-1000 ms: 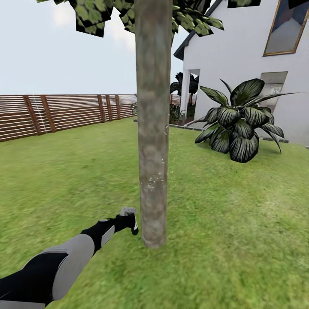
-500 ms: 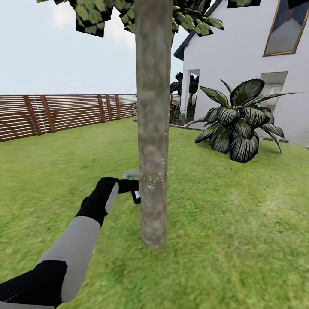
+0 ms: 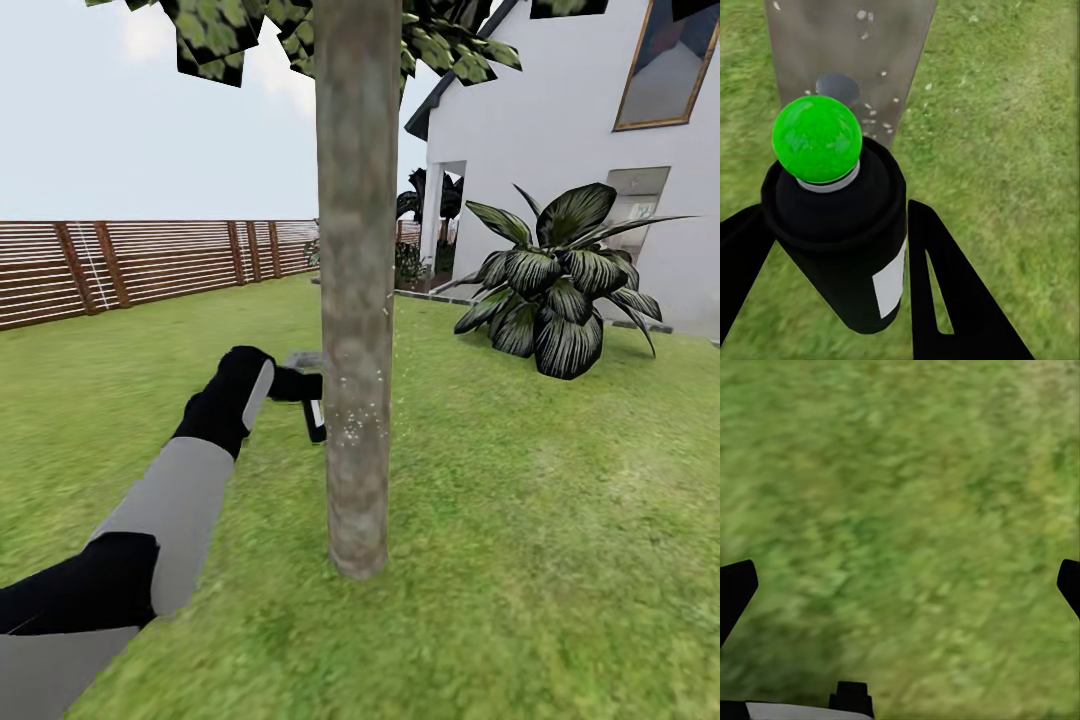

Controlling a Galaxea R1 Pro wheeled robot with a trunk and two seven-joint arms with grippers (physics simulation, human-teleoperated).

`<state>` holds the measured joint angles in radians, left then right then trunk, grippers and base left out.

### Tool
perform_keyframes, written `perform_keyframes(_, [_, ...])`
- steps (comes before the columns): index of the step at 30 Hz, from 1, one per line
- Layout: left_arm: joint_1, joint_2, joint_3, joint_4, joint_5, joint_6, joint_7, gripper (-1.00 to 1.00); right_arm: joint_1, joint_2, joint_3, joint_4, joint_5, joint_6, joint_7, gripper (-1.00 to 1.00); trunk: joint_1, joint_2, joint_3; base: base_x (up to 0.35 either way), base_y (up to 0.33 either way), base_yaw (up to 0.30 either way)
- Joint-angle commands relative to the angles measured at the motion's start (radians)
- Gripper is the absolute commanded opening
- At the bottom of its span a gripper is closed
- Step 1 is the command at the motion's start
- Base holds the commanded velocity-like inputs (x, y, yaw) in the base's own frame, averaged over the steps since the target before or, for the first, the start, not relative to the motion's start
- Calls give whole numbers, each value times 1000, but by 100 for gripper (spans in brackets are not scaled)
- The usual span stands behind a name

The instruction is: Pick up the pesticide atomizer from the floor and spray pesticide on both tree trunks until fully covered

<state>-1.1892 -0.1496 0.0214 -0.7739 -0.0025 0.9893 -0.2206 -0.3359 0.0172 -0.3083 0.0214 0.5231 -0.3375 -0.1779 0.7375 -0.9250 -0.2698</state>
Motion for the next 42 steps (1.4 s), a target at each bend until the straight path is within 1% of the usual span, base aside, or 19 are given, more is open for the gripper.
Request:
perform_keyframes(1, [-52,0,0,46,-1,1,0,-100,0,0,0,0,0,0,0,100,0,0,0,0,0,0])
perform_keyframes(3, [-103,1,0,84,-1,2,0,-100,0,0,0,0,0,0,0,100,0,0,0,0,0,0])
perform_keyframes(5, [-140,0,0,98,-1,3,0,-100,0,0,0,0,0,0,0,100,0,0,0,0,0,0])
perform_keyframes(8, [-248,0,0,176,-1,4,0,-100,0,1,0,0,0,0,0,100,0,0,0,0,0,0])
perform_keyframes(9, [-280,1,0,206,-1,4,0,-100,0,0,0,0,0,0,0,100,0,0,0,0,0,0])
perform_keyframes(10, [-295,1,0,218,-1,4,-1,-100,0,0,0,0,0,0,0,100,0,0,0,0,0,0])
perform_keyframes(11, [-333,1,0,244,-1,4,-1,-100,0,1,0,0,0,0,0,100,0,0,0,0,0,0])
perform_keyframes(15, [-414,1,0,283,-1,5,-1,-100,0,0,0,0,0,0,0,100,0,0,0,0,0,0])
perform_keyframes(17, [-468,1,0,330,-1,5,-1,-100,0,1,0,0,0,0,0,100,0,0,0,0,0,0])
perform_keyframes(18, [-478,1,0,338,-1,5,-1,-100,0,1,0,0,0,0,0,100,0,0,0,0,0,0])
perform_keyframes(23, [-572,1,1,389,0,6,-1,-100,0,1,0,0,0,0,0,100,0,0,0,0,0,0])
perform_keyframes(25, [-599,1,8,404,0,6,-1,-100,0,1,0,0,0,0,0,100,0,0,0,0,0,0])
perform_keyframes(27, [-645,1,53,431,0,5,0,-100,0,1,0,0,0,0,0,100,0,0,0,0,0,0])
perform_keyframes(28, [-657,1,65,437,0,6,0,-100,0,1,0,0,0,0,0,100,0,0,0,0,0,0])
perform_keyframes(31, [-692,1,81,446,0,6,0,-100,0,1,0,0,0,0,0,100,0,0,0,0,0,0])
perform_keyframes(35, [-735,1,86,454,-1,6,0,-100,0,1,0,0,0,0,0,100,0,0,0,0,0,0])
perform_keyframes(36, [-758,1,87,468,0,6,0,-100,0,1,0,0,0,0,0,100,0,0,0,0,0,0])
perform_keyframes(38, [-782,1,88,479,0,6,0,-100,0,1,0,0,0,0,0,100,0,0,0,0,0,0])
perform_keyframes(42, [-808,1,89,485,1,5,0,-100,0,1,0,0,0,0,0,100,0,0,0,0,0,0])
